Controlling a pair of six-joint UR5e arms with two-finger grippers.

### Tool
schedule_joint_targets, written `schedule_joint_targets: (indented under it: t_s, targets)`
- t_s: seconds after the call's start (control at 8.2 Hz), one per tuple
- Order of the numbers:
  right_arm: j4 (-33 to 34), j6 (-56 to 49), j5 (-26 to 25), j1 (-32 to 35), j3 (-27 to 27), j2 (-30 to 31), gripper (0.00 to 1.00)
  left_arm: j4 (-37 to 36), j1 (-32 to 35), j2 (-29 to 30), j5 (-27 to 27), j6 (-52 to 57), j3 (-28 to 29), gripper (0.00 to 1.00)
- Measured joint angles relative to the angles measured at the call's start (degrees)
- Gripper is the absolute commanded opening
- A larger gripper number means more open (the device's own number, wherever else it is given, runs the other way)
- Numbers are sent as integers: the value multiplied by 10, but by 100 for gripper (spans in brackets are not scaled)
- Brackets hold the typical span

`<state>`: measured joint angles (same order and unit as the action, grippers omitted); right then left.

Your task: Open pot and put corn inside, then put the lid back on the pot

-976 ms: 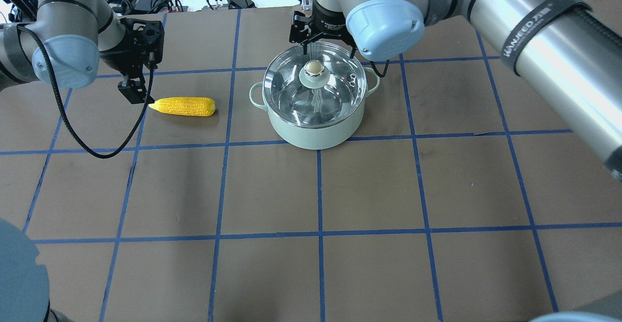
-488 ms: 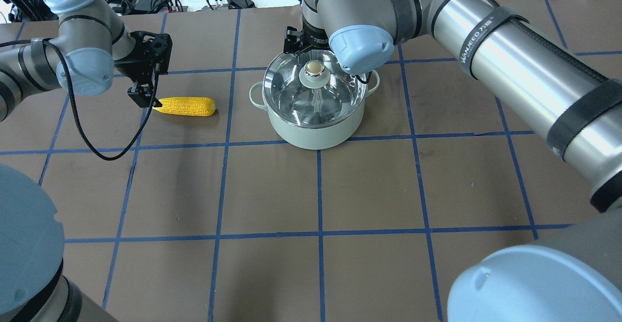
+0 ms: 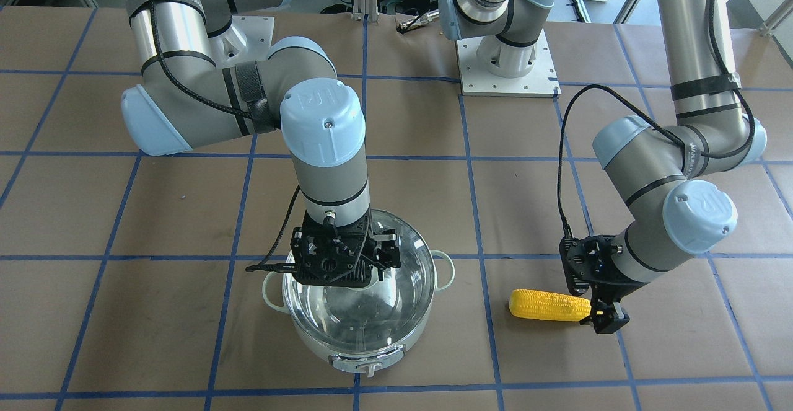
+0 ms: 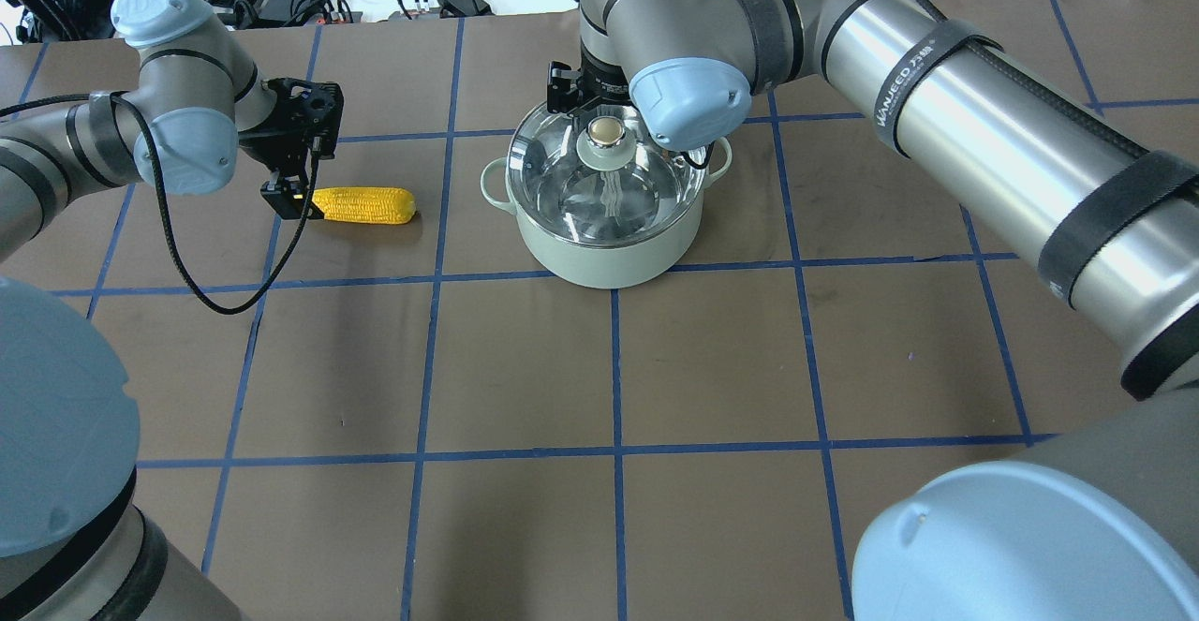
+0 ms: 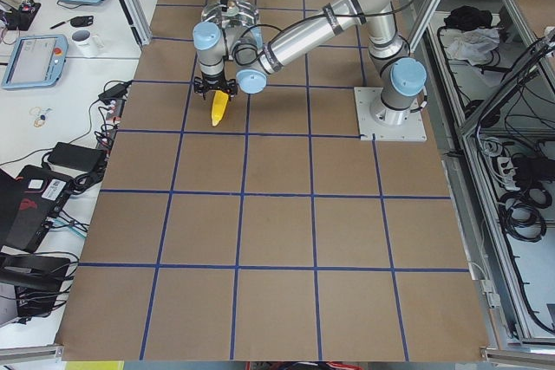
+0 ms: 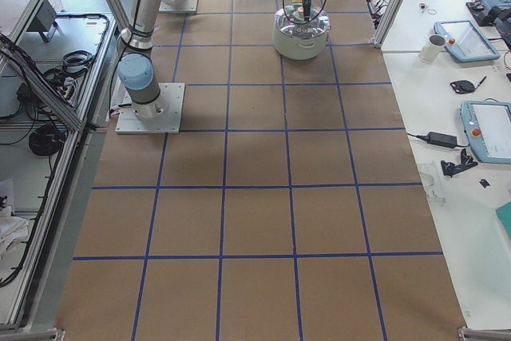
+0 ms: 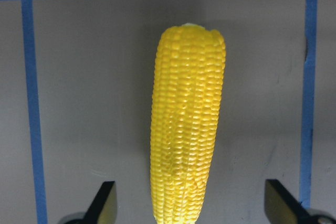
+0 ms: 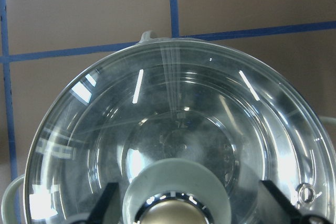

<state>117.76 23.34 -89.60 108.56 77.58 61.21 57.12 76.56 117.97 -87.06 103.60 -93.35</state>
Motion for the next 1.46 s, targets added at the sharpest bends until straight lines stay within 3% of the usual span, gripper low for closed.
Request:
schedule_joint_targets:
  t_s: [0.24, 0.37, 0.73, 0.85, 0.98, 1.1, 1.46]
  targets:
    - [0, 3, 0, 4, 0, 0, 90, 0, 0, 18, -1, -1, 0, 100]
    - [0, 4, -1, 9, 0, -1, 84, -2, 0, 26, -1, -2, 0, 100]
    - [0, -1, -1, 13, 0, -2, 33, -8, 0, 40, 2, -17, 0, 100]
    - [0, -5, -1, 14, 0, -2, 24, -8, 1, 42, 5, -21, 0, 83]
    - [0, -9, -2, 14, -1, -2, 18, -8, 1, 43, 11, -22, 0, 31]
    - [0, -11, -1, 14, -1, -2, 16, -9, 1, 45, 15, -18, 1, 0]
    - [-2, -15, -1, 14, -3, 3, 16, -10, 1, 49, 12, -10, 2, 0]
